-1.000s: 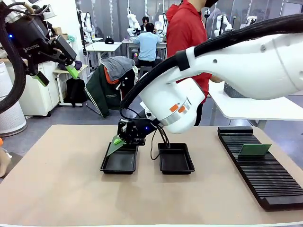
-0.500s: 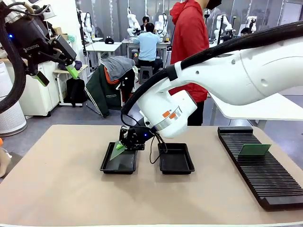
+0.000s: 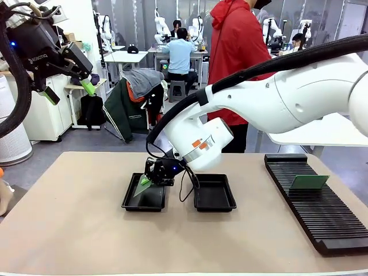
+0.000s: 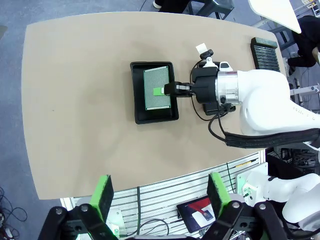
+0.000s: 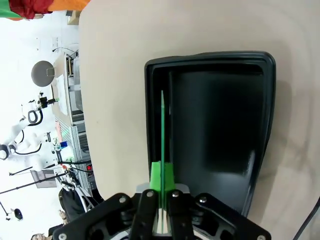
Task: Inspect and transfer BCBs to ESD trays.
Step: Pick up the Blank PCB from the PCB Rack and place it in the left ESD tray.
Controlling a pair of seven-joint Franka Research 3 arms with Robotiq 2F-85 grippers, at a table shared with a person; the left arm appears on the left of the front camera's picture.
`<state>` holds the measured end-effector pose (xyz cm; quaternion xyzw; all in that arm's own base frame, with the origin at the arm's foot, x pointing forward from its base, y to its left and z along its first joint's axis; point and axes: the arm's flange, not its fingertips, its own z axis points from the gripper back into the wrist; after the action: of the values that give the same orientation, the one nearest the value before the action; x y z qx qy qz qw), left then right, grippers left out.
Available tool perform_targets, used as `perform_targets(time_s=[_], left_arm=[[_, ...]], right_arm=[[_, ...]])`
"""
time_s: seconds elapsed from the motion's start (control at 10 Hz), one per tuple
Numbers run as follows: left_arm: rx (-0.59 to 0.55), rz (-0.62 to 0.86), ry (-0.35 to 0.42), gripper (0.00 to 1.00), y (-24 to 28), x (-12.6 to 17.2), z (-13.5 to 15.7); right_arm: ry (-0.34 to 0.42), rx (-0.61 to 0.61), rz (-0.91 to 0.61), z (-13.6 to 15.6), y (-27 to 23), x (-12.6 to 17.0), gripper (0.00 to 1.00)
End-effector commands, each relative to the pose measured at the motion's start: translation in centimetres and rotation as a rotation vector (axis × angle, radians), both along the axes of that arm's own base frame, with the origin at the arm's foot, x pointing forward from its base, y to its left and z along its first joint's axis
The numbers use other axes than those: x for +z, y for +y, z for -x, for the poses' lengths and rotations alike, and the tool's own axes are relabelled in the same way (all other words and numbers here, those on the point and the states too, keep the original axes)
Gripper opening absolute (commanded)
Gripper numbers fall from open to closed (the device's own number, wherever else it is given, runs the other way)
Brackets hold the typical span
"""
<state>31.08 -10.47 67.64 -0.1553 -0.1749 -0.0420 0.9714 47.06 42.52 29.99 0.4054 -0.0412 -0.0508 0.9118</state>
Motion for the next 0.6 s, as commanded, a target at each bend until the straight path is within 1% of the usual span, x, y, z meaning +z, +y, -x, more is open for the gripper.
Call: perform_targets(time_s=[0.0, 0.3, 0.5], left_arm=[[0.001, 0.003, 0.002, 1.00, 0.0, -0.1, 0.0], [0.001, 0.003, 0.002, 1.00, 0.0, -0.1, 0.0], [0.001, 0.003, 0.002, 1.00, 0.0, -0.1, 0.0]], right_arm=[[0.004, 0.010, 0.016, -1.1, 1.0, 0.0, 0.03], [0.018, 0.031, 0.045, -2.0, 1.8, -0.2, 0.03], [0.051, 0.047, 0.043, -2.2, 2.1, -0.4, 0.03]])
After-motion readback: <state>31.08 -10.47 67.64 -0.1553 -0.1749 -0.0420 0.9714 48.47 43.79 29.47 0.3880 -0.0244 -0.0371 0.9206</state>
